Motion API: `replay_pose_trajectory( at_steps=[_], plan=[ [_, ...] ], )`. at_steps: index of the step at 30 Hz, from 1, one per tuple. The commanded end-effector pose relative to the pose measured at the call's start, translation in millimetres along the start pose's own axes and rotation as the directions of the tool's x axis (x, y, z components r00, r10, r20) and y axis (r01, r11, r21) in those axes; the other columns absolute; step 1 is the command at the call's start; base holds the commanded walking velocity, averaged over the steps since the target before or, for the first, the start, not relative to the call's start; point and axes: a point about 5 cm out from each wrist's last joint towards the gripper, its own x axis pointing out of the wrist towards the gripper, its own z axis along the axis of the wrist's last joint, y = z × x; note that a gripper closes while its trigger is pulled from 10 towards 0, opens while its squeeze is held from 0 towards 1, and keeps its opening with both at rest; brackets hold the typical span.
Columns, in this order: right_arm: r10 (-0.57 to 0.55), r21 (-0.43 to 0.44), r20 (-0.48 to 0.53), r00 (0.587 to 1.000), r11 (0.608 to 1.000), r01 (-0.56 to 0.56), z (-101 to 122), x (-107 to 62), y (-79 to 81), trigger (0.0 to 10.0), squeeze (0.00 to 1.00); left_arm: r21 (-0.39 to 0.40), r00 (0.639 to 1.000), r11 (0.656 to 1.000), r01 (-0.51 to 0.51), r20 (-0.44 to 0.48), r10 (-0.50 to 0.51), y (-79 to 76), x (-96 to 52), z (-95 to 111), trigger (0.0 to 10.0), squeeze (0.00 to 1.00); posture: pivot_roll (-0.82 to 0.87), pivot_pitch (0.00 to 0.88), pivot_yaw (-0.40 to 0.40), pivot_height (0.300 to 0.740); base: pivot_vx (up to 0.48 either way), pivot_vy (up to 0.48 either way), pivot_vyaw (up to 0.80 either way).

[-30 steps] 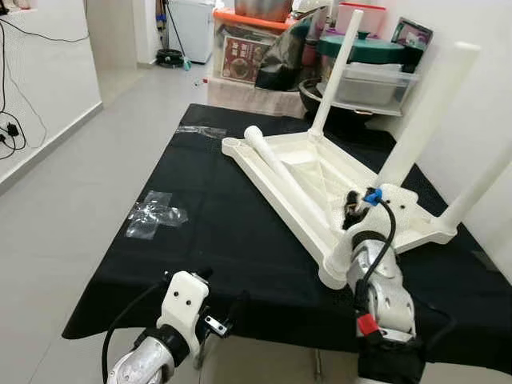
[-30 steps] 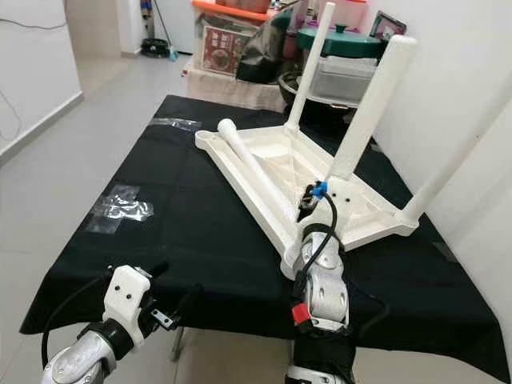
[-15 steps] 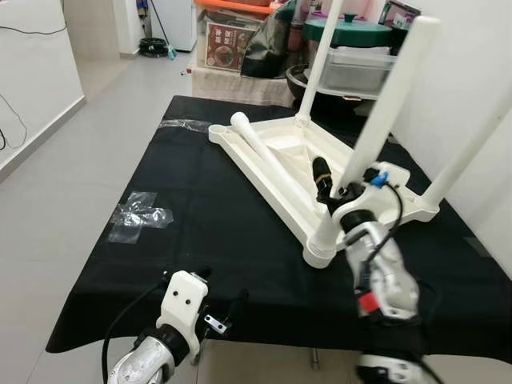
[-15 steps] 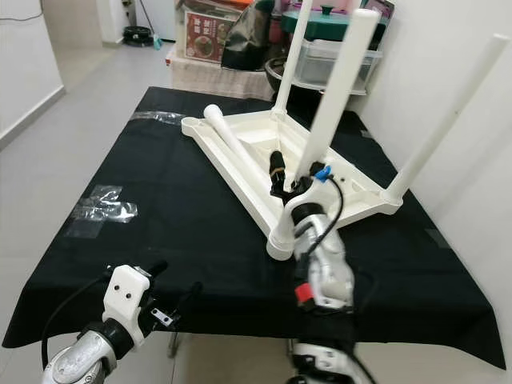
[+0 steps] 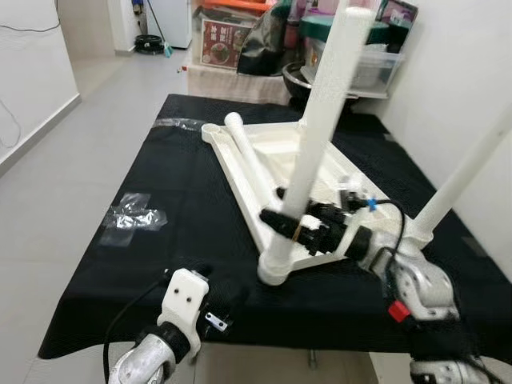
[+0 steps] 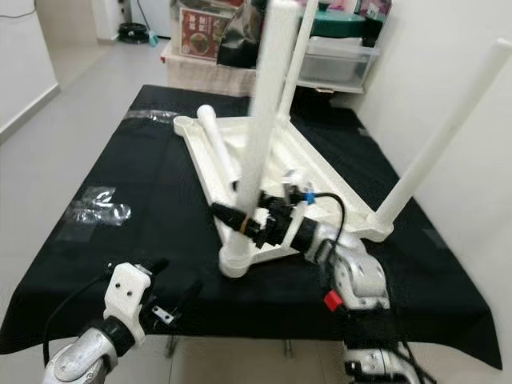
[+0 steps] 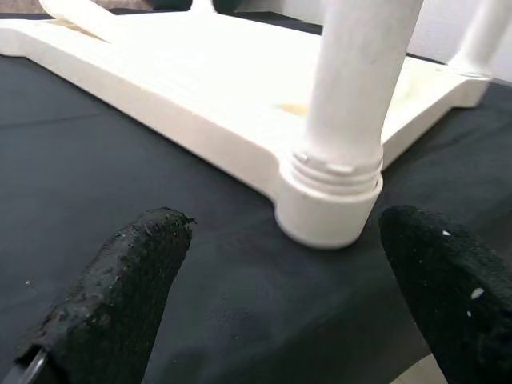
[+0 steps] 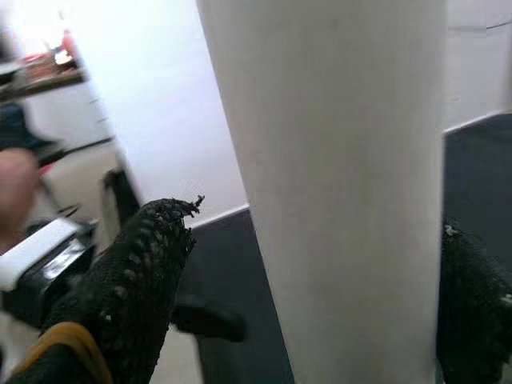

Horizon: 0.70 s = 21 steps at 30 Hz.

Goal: Building children table

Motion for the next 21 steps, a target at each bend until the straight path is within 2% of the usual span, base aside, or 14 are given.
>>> replay_pose_trajectory(
  at_steps=[1,3,4,6,7,9,11,12,14,16,17,18,20,21],
  plan=[
    [0.051,-0.001,-0.028,0.998,0.999,-0.051,-4.1,5.1,2.9,10.0,0.00,-0.010,1.000,1.000,0.004,-0.007,-0.004,-0.9,0.6,-2.6,10.0,0.00,0.13,0.000,-0.143,0.740,0.000,0.000,0.00],
    [0.035,-0.029,-0.020,0.999,0.999,-0.036,0.6,13.4,-3.4,10.0,0.00,-0.010,1.000,1.000,0.004,-0.008,-0.004,-0.9,0.3,-2.6,10.0,0.00,0.13,0.000,-0.141,0.740,0.000,0.000,0.00],
    [-0.043,-0.070,0.013,0.999,0.997,0.044,4.9,25.7,-12.8,0.0,0.00,-0.010,1.000,1.000,0.005,-0.008,-0.005,-1.4,0.0,-2.4,10.0,0.00,0.14,0.000,-0.147,0.740,0.000,0.000,0.00],
    [-0.043,-0.070,0.013,0.999,0.997,0.044,4.9,25.7,-12.8,0.0,0.00,-0.010,1.000,1.000,0.005,-0.008,-0.005,-1.4,0.0,-2.4,10.0,0.00,0.14,0.000,-0.147,0.740,0.000,0.000,0.00],
    [-0.122,-0.072,0.035,0.992,0.990,0.124,3.9,28.2,-16.9,0.0,0.00,-0.010,1.000,1.000,0.004,-0.008,-0.004,-1.5,-0.2,-2.3,10.0,0.00,0.13,0.000,-0.142,0.740,0.000,0.000,0.00],
    [-0.148,-0.063,0.036,0.988,0.987,0.150,2.8,27.3,-18.0,0.0,0.00,-0.010,1.000,1.000,0.004,-0.008,-0.004,-1.5,-0.3,-2.2,10.0,0.00,0.13,0.000,-0.142,0.740,0.000,0.000,0.00],
    [-0.328,-0.022,0.088,0.941,0.944,0.331,1.4,19.9,-24.6,0.0,0.00,-0.012,1.000,1.000,0.005,-0.009,-0.005,-1.4,-0.2,-2.1,10.0,0.00,0.13,0.000,-0.142,0.740,0.000,0.000,0.00],
    [-0.328,-0.022,0.088,0.941,0.944,0.331,1.4,19.9,-24.6,0.0,0.00,-0.012,1.000,1.000,0.005,-0.009,-0.005,-1.4,-0.2,-2.1,10.0,0.00,0.13,0.000,-0.142,0.740,0.000,0.000,0.00],
    [-0.484,-0.016,0.110,0.868,0.872,0.488,1.3,12.6,-32.8,0.0,0.00,-0.015,1.000,1.000,0.006,-0.009,-0.006,-1.2,-0.3,-2.1,10.0,0.00,0.12,0.000,-0.139,0.740,0.000,0.000,0.00],
    [-0.484,-0.016,0.110,0.868,0.872,0.488,1.3,12.6,-32.8,0.0,0.00,-0.015,1.000,1.000,0.006,-0.009,-0.006,-1.2,-0.3,-2.1,10.0,0.00,0.12,0.000,-0.139,0.740,0.000,0.000,0.00],
    [-0.595,-0.046,0.130,0.793,0.795,0.605,2.5,6.0,-38.7,0.0,0.00,-0.015,1.000,1.000,0.007,-0.010,-0.007,-1.1,-0.4,-2.2,10.0,0.00,0.12,0.000,-0.134,0.740,0.000,0.000,0.00],
    [-0.754,-0.003,0.156,0.638,0.645,0.764,4.2,-6.2,-47.2,0.0,0.00,-0.016,1.000,1.000,0.007,-0.011,-0.008,-0.8,-0.6,-2.5,10.0,0.00,0.11,0.000,-0.127,0.740,0.000,0.000,0.00],
    [-0.938,0.019,0.192,0.289,0.298,0.954,8.2,-33.7,-53.0,0.0,0.00,-0.016,1.000,1.000,0.010,-0.011,-0.011,-0.5,-0.7,-2.4,10.0,0.00,0.11,0.000,-0.126,0.740,0.000,0.000,0.00],
    [-0.938,0.019,0.192,0.289,0.298,0.954,8.2,-33.7,-53.0,0.0,0.00,-0.016,1.000,1.000,0.010,-0.011,-0.011,-0.5,-0.7,-2.4,10.0,0.00,0.11,0.000,-0.126,0.740,0.000,0.000,0.00]
  ],
)
